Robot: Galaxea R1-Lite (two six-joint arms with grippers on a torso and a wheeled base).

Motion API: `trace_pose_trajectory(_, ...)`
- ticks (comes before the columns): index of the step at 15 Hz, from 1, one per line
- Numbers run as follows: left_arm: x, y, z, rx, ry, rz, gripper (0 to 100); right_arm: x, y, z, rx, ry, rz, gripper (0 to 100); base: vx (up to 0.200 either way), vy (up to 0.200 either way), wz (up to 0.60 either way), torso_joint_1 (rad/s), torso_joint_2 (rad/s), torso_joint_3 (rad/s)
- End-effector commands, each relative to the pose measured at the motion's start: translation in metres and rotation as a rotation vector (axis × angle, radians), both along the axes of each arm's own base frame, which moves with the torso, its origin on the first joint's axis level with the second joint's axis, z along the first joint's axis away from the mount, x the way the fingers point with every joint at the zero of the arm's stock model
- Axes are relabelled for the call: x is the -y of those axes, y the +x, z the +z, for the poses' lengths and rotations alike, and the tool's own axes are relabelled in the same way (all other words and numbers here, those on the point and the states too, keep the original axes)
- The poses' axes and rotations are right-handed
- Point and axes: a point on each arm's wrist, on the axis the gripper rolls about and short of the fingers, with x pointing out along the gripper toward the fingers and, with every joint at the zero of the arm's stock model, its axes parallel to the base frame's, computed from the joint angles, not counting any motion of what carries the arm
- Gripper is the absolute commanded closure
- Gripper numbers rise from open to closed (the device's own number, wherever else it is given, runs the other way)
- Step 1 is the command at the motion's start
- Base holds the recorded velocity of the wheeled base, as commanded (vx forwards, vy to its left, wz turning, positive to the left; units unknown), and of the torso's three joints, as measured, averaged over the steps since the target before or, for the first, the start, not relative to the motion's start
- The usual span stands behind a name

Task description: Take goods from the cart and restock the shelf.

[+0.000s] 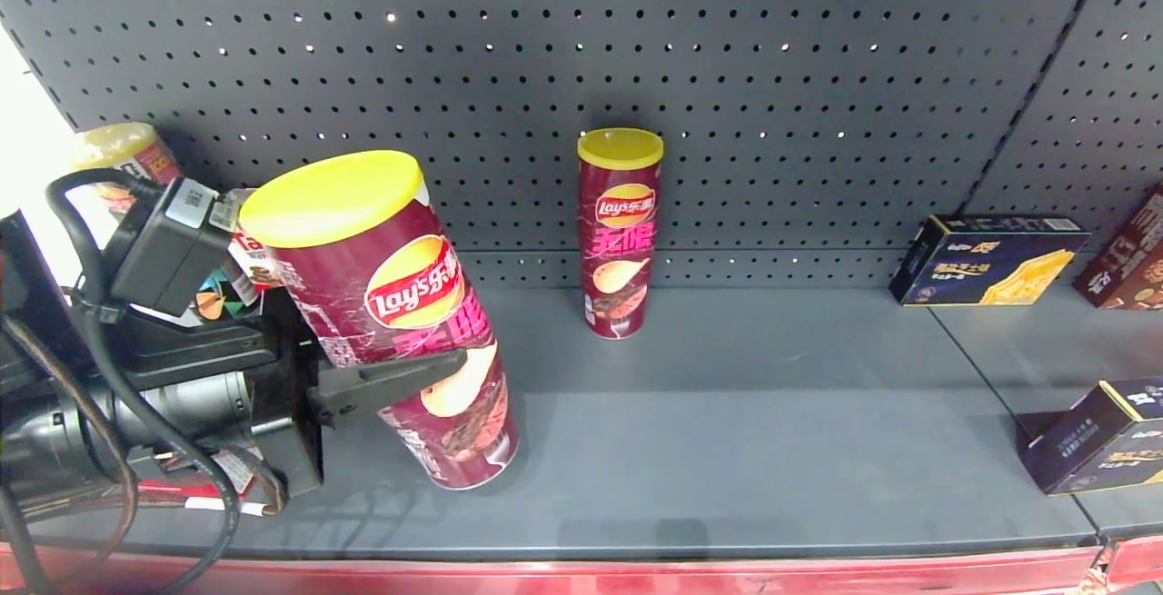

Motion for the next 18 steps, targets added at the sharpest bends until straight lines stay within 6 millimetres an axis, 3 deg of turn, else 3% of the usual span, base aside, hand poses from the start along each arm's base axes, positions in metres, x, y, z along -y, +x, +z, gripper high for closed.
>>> trace_pose_trajectory(1, 0.000, 0.000, -0.003, -0.011, 0.005, 0.011, 100, -0.008, 0.045, 0.030, -0.097, -0.025, 0.094, 0, 0.000, 0.000, 0.00, 0.000, 0.00, 0.000)
trace_pose_trajectory(6, 0.001, 0.000, -0.004, -0.014, 0.005, 0.007, 100, -0.024, 0.074, 0.038, -0.168, -0.054, 0.223, 0, 0.000, 0.000, 0.00, 0.000, 0.00, 0.000)
trace_pose_trajectory(8, 0.001, 0.001, -0.002, -0.010, 0.004, 0.007, 100, -0.039, 0.112, 0.045, -0.102, -0.115, 0.260, 0, 0.000, 0.000, 0.00, 0.000, 0.00, 0.000)
trace_pose_trajectory(11, 0.001, 0.002, -0.002, -0.010, 0.004, 0.008, 100, -0.052, 0.131, 0.045, -0.111, -0.118, 0.300, 0, 0.000, 0.000, 0.00, 0.000, 0.00, 0.000)
trace_pose_trajectory(14, 0.001, 0.002, -0.003, -0.013, 0.005, 0.003, 100, -0.071, 0.163, 0.045, -0.150, -0.120, 0.362, 0, 0.000, 0.000, 0.00, 0.000, 0.00, 0.000)
trace_pose_trajectory(18, -0.001, 0.002, -0.004, -0.024, 0.004, 0.024, 100, -0.090, 0.197, 0.066, -0.063, -0.079, 0.747, 0, 0.000, 0.000, 0.00, 0.000, 0.00, 0.000)
